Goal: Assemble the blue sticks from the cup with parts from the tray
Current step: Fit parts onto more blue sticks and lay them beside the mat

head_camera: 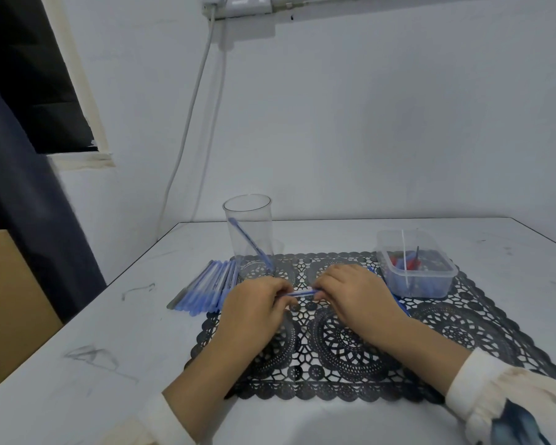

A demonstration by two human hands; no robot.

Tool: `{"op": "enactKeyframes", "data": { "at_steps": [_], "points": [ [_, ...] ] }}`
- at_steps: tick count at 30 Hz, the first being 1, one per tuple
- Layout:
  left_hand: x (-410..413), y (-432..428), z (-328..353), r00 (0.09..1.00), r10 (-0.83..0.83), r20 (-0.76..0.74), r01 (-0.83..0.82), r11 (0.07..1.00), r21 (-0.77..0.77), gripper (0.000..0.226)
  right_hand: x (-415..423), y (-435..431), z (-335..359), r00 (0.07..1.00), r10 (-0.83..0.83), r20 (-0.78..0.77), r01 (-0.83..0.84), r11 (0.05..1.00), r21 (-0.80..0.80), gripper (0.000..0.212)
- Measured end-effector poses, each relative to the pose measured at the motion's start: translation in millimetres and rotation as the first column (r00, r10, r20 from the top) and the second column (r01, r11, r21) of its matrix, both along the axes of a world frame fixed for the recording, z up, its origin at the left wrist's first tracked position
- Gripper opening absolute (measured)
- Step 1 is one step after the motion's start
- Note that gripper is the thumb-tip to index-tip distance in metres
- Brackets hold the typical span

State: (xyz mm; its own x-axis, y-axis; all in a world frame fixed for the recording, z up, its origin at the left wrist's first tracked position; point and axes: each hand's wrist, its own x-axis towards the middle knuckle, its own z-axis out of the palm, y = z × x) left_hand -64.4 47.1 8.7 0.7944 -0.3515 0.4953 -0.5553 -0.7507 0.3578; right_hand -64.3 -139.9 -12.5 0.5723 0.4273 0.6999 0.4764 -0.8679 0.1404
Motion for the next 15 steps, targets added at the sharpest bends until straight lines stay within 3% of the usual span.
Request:
{"op": "enactKeyframes", "data": {
  "at_steps": [7, 15],
  "points": [
    [-3.5, -2.3, -0.6, 0.996, -0.013, -0.085, 0.011, 0.999, -0.03, 0.022, -5.1, -4.4, 0.7, 0.974, 0.07, 0.214, -0.053, 0.995, -0.084, 0.013],
    [-3.0, -3.2, -2.5, 0.966, -0.049, -0.253, 0.015, 0.991, -0.133, 0.019, -5.2, -7.8, 0.3, 0.965, 0.095, 0.245, -0.062, 0.988, -0.14, 0.01]
  ]
}}
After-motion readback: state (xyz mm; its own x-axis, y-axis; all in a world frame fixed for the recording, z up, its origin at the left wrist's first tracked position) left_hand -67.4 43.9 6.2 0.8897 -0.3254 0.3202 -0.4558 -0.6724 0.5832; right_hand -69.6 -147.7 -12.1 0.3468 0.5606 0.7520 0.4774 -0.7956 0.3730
